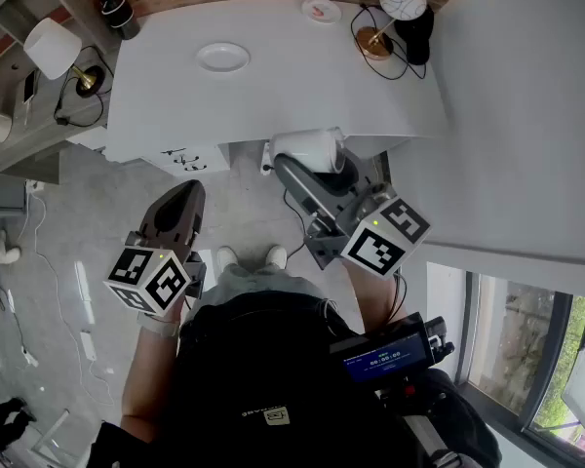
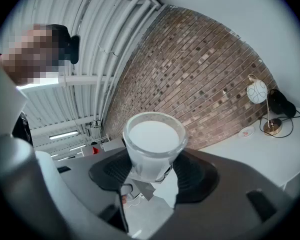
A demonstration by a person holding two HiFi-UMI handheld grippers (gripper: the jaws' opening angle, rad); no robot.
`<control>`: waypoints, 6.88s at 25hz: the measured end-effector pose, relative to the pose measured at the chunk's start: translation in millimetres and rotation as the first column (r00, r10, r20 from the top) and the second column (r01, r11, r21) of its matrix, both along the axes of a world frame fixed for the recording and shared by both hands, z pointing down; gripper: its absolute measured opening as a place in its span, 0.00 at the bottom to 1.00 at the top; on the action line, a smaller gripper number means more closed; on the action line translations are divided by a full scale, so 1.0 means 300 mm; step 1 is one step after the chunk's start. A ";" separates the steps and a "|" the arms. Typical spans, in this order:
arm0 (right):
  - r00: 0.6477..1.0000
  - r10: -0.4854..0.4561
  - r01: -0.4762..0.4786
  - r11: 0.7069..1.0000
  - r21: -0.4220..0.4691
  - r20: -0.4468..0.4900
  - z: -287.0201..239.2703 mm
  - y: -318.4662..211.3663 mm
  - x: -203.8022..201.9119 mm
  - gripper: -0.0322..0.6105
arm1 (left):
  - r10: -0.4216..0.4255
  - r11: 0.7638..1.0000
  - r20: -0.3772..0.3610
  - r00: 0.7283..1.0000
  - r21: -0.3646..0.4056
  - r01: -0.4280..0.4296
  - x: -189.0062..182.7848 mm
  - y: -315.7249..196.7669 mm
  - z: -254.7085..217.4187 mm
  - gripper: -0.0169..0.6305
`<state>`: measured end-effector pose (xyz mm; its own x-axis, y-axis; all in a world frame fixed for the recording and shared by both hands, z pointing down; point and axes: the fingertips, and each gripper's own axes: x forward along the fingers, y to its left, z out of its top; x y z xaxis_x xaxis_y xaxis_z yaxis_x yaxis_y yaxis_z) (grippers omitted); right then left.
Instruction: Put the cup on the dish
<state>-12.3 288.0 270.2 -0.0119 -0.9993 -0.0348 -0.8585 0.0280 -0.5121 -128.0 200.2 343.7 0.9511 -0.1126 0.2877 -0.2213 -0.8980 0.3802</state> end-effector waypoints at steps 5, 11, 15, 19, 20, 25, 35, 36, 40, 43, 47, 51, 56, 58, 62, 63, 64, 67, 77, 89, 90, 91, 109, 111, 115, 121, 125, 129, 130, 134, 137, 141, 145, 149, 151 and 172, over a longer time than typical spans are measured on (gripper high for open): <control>0.999 0.025 -0.026 0.999 0.023 0.034 -0.025 0.035 -0.031 0.46 | 0.027 1.000 0.001 1.000 0.000 -0.027 -0.036 0.031 -0.016 0.03; 0.998 0.051 -0.052 0.998 0.026 0.046 -0.032 0.036 -0.037 0.46 | 0.030 0.999 0.008 1.000 -0.017 -0.030 -0.065 0.030 -0.008 0.03; 0.998 0.051 -0.052 0.999 0.008 0.046 -0.020 0.024 -0.037 0.46 | 0.026 0.999 0.011 1.000 -0.023 -0.025 -0.066 0.012 0.001 0.03; 0.997 0.060 -0.060 0.998 0.002 0.057 -0.011 0.005 -0.017 0.46 | 0.028 0.999 0.011 1.000 -0.019 -0.027 -0.053 -0.010 0.003 0.03; 0.996 0.062 -0.062 0.998 0.001 0.059 -0.010 -0.001 -0.012 0.46 | 0.026 1.000 0.009 1.000 -0.018 -0.026 -0.051 -0.019 0.002 0.03; 0.996 0.070 -0.071 0.997 0.002 0.058 -0.015 -0.031 0.012 0.46 | 0.016 1.000 0.002 1.000 -0.013 -0.016 -0.041 -0.061 -0.003 0.03; 0.995 0.091 -0.091 0.996 0.004 0.045 -0.036 -0.096 0.006 0.46 | 0.010 1.000 0.009 1.000 -0.003 -0.010 -0.091 -0.149 -0.005 0.03; 0.994 0.096 -0.096 0.995 0.002 0.042 -0.037 -0.107 0.000 0.46 | 0.010 1.000 0.010 1.000 -0.003 -0.010 -0.104 -0.162 -0.004 0.03; 0.992 0.122 -0.122 0.993 -0.004 0.031 -0.039 -0.158 -0.039 0.46 | 0.009 1.000 0.005 1.000 -0.010 -0.009 -0.167 -0.234 0.007 0.03; 0.989 0.143 -0.143 0.990 -0.011 0.024 -0.036 -0.209 -0.093 0.46 | 0.015 1.000 0.008 1.000 -0.012 -0.015 -0.227 -0.301 0.022 0.03; 0.987 0.161 -0.161 0.987 -0.020 0.016 -0.029 -0.231 -0.124 0.46 | 0.020 1.000 0.009 1.000 -0.014 -0.020 -0.266 -0.339 0.038 0.03; 0.984 0.179 -0.179 0.984 -0.027 0.008 -0.034 -0.243 -0.147 0.46 | 0.027 0.999 0.013 1.000 -0.026 -0.026 -0.289 -0.366 0.053 0.03; 0.982 0.188 -0.188 0.982 -0.035 -0.006 -0.039 -0.241 -0.148 0.46 | 0.045 0.999 0.012 0.999 -0.030 -0.045 -0.283 -0.364 0.056 0.03; 0.982 0.189 -0.189 0.981 -0.035 -0.007 -0.035 -0.246 -0.146 0.46 | 0.048 0.998 0.012 0.999 -0.031 -0.047 -0.283 -0.367 0.061 0.03; 0.984 0.173 -0.175 0.983 -0.057 -0.037 -0.019 -0.285 -0.136 0.46 | 0.041 0.999 0.013 0.999 -0.030 -0.040 -0.275 -0.395 0.071 0.03; 0.985 0.167 -0.170 0.983 -0.067 -0.048 -0.014 -0.295 -0.129 0.46 | 0.037 0.999 0.015 0.999 -0.029 -0.036 -0.270 -0.402 0.072 0.03; 0.985 0.162 -0.166 0.983 -0.077 -0.059 -0.010 -0.305 -0.120 0.46 | 0.032 0.999 0.018 0.999 -0.029 -0.031 -0.264 -0.409 0.074 0.03; 0.985 0.149 -0.157 0.982 -0.106 -0.084 0.004 -0.341 -0.082 0.46 | 0.013 1.000 0.026 1.000 -0.028 -0.012 -0.242 -0.436 0.076 0.03; 0.990 0.092 -0.109 0.981 -0.163 -0.110 0.052 -0.468 0.078 0.46 | -0.035 0.998 0.051 0.998 -0.043 0.037 -0.113 -0.519 0.103 0.03; 0.993 0.022 -0.047 0.974 -0.224 -0.114 0.099 -0.629 0.355 0.46 | -0.084 0.995 0.068 0.994 -0.042 0.087 0.140 -0.632 0.104 0.03; 0.993 0.015 -0.041 0.972 -0.232 -0.114 0.104 -0.643 0.378 0.46 | -0.092 0.994 0.070 0.993 -0.044 0.095 0.157 -0.642 0.104 0.03; 0.993 0.006 -0.034 0.970 -0.241 -0.116 0.108 -0.657 0.399 0.46 | -0.101 0.993 0.073 0.992 -0.047 0.104 0.173 -0.653 0.103 0.03; 0.976 -0.175 0.129 0.945 -0.300 -0.132 0.159 -0.834 0.685 0.46 | -0.235 0.970 0.098 0.967 -0.044 0.240 0.464 -0.754 0.109 0.03; 0.972 -0.197 0.150 0.941 -0.303 -0.130 0.166 -0.850 0.707 0.46 | -0.253 0.965 0.099 0.962 -0.044 0.259 0.486 -0.757 0.109 0.03; 0.965 -0.229 0.182 0.933 -0.310 -0.124 0.178 -0.890 0.750 0.46 | -0.280 0.958 0.106 0.954 -0.037 0.285 0.516 -0.761 0.106 0.03; 0.950 -0.284 0.228 0.915 -0.333 -0.131 0.200 -0.951 0.765 0.46 | -0.314 0.947 0.127 0.941 -0.035 0.321 0.508 -0.790 0.110 0.03; 0.943 -0.303 0.240 0.905 -0.352 -0.136 0.213 -1.006 0.761 0.46 | -0.324 0.943 0.128 0.937 -0.040 0.332 0.497 -0.834 0.114 0.03; 0.936 -0.323 0.251 0.891 -0.377 -0.140 0.234 -1.046 0.744 0.46 | -0.319 0.944 0.129 0.939 -0.041 0.327 0.483 -0.880 0.120 0.03; 0.935 -0.326 0.253 0.889 -0.382 -0.140 0.239 -1.058 0.741 0.46 | -0.319 0.944 0.129 0.939 -0.040 0.327 0.478 -0.895 0.119 0.03; 0.927 -0.346 0.263 0.874 -0.409 -0.144 0.267 -1.100 0.727 0.46 | -0.327 0.941 0.133 0.936 -0.047 0.336 0.453 -0.941 0.128 0.03; 0.920 -0.364 0.274 0.862 -0.428 -0.145 0.294 -1.134 0.717 0.46 | -0.338 0.936 0.138 0.931 -0.052 0.348 0.432 -0.966 0.137 0.03; 0.912 -0.385 0.284 0.843 -0.457 -0.142 0.345 -1.177 0.700 0.46 | -0.362 0.925 0.151 0.920 -0.064 0.375 0.393 -0.988 0.158 0.03; 0.904 -0.404 0.295 0.825 -0.481 -0.138 0.396 -1.219 0.686 0.46 | -0.388 0.911 0.170 0.906 -0.076 0.405 0.352 -1.007 0.178 0.03; 0.898 -0.417 0.303 0.819 -0.487 -0.141 0.437 -1.261 0.676 0.46 | -0.414 0.897 0.184 0.891 -0.083 0.434 0.320 -1.029 0.194 0.03; 0.894 -0.423 0.305 0.813 -0.496 -0.145 0.458 -1.276 0.675 0.46 | -0.426 0.891 0.188 0.885 -0.086 0.447 0.310 -1.036 0.199 0.03; 0.842 -0.487 0.278 0.760 -0.588 -0.232 0.726 -1.422 0.694 0.46 | -0.530 0.812 0.259 0.807 -0.120 0.571 0.215 -1.076 0.289 0.03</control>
<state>196.0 -138.5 487.9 -0.3039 -0.7682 0.5635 -0.9518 0.2191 -0.2146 -63.5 -122.6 430.5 0.6613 -0.5249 0.5359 -0.7477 -0.5185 0.4148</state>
